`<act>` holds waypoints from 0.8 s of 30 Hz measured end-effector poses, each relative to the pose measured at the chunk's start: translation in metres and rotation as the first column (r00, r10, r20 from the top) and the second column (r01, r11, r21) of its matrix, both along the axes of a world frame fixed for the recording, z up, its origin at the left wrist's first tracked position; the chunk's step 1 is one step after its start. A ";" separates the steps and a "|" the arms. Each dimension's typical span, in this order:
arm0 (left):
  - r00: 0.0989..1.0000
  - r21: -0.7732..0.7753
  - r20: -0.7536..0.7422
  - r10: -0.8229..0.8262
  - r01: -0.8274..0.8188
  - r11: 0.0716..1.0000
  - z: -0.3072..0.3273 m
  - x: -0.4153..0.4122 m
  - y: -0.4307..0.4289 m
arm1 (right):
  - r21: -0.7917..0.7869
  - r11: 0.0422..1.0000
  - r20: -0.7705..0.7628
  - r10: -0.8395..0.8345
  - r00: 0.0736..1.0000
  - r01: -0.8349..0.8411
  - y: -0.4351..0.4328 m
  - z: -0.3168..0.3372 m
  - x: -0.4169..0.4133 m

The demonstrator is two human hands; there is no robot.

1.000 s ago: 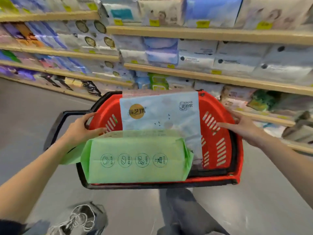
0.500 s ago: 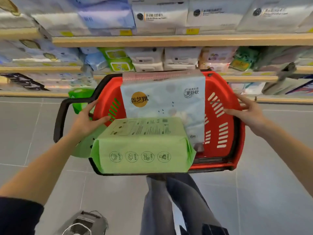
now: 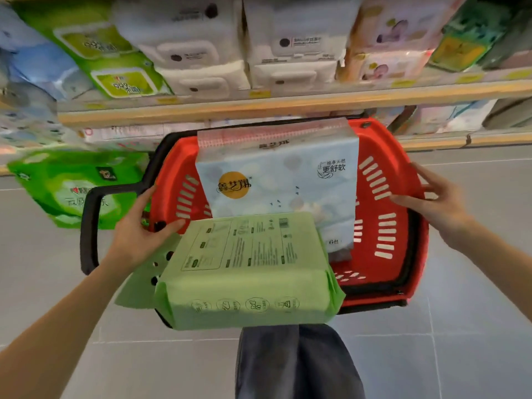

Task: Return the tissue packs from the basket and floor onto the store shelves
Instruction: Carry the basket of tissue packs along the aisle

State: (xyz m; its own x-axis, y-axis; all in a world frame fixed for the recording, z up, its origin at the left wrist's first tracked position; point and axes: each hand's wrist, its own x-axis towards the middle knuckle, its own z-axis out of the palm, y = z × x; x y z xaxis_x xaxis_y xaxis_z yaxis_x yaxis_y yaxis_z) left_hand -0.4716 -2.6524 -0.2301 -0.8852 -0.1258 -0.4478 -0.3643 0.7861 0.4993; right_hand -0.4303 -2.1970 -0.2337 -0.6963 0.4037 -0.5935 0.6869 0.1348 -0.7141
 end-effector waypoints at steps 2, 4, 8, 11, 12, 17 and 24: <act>1.000 -0.017 0.001 -0.009 0.009 1.000 -0.028 -0.011 0.002 | -0.006 0.999 0.002 -0.032 0.999 0.032 0.000 -0.029 -0.009; 1.000 -0.023 0.000 -0.004 0.004 1.000 -0.053 -0.021 0.003 | -0.014 0.997 0.004 -0.075 0.997 0.075 -0.001 -0.054 -0.016; 1.000 0.005 -0.020 0.006 -0.006 1.000 -0.092 -0.037 0.004 | -0.016 0.990 0.006 -0.141 0.990 0.141 -0.006 -0.093 -0.028; 0.999 0.018 -0.048 0.015 -0.014 1.000 -0.115 -0.044 0.002 | -0.001 0.986 -0.016 -0.165 0.986 0.165 -0.009 -0.113 -0.037; 0.997 0.025 -0.076 0.023 -0.021 0.999 -0.119 -0.044 0.001 | 0.007 0.986 -0.029 -0.164 0.986 0.165 -0.010 -0.116 -0.040; 0.992 0.036 -0.125 0.000 0.004 0.999 -0.127 -0.048 -0.006 | 0.034 0.989 -0.046 -0.145 0.988 0.147 -0.015 -0.119 -0.047; 0.996 0.056 -0.085 -0.024 0.029 0.998 -0.133 -0.047 -0.016 | 0.059 0.989 -0.018 -0.134 0.991 0.134 -0.020 -0.112 -0.045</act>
State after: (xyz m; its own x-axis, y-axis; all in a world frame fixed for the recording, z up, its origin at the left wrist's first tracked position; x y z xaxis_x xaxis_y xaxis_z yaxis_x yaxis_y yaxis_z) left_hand -0.5181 -2.6684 -0.3634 -0.9226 -0.0781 -0.3778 -0.2988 0.7640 0.5718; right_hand -0.4754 -2.2169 -0.3457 -0.6414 0.5286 -0.5561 0.6918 0.0851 -0.7170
